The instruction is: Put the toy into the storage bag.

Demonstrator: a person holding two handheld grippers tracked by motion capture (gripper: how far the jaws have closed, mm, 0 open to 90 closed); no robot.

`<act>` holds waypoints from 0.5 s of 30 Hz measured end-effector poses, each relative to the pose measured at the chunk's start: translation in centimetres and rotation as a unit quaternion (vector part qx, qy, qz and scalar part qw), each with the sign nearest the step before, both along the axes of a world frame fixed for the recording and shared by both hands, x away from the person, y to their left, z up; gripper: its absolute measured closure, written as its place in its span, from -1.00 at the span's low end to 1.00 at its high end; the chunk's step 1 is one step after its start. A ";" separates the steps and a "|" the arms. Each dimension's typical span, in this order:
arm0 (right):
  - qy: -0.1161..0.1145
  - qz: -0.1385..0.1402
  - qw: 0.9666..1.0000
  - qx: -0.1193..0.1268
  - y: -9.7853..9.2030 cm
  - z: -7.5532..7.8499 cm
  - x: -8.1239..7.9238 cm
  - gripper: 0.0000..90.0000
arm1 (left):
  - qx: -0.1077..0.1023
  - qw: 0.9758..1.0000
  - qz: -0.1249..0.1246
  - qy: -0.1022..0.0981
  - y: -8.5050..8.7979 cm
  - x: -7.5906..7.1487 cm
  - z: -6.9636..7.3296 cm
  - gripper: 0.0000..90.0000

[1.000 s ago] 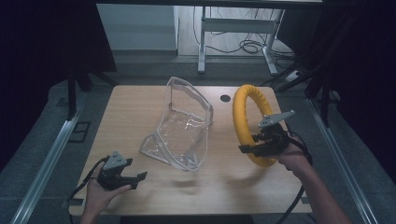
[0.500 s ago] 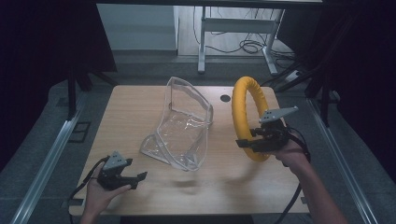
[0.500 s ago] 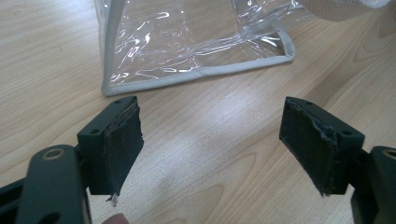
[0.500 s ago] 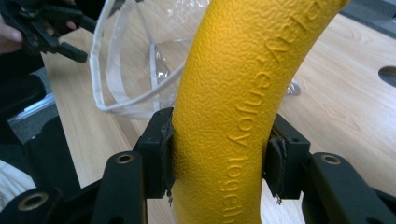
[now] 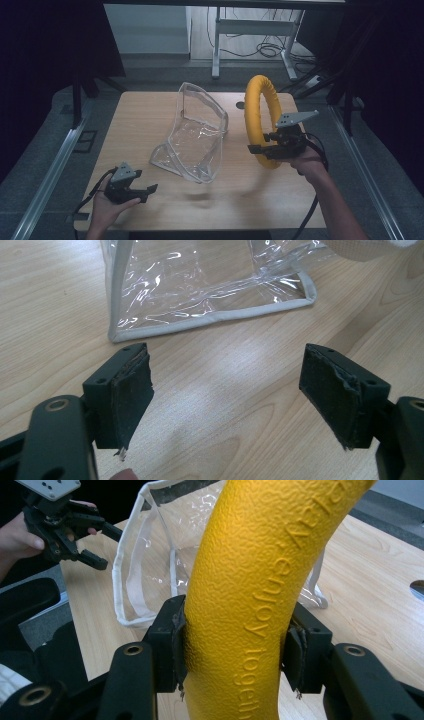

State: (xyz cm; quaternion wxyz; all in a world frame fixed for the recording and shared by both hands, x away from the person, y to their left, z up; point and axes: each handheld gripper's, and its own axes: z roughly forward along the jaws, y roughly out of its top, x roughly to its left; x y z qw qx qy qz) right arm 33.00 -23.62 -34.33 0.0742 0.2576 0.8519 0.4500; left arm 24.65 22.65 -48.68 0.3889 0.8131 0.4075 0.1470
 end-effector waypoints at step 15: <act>-0.007 0.011 1.000 0.019 1.2 0.6 0.1 0.11 | 0.000 1.000 -0.001 0.000 -0.1 0.0 -0.1 -0.53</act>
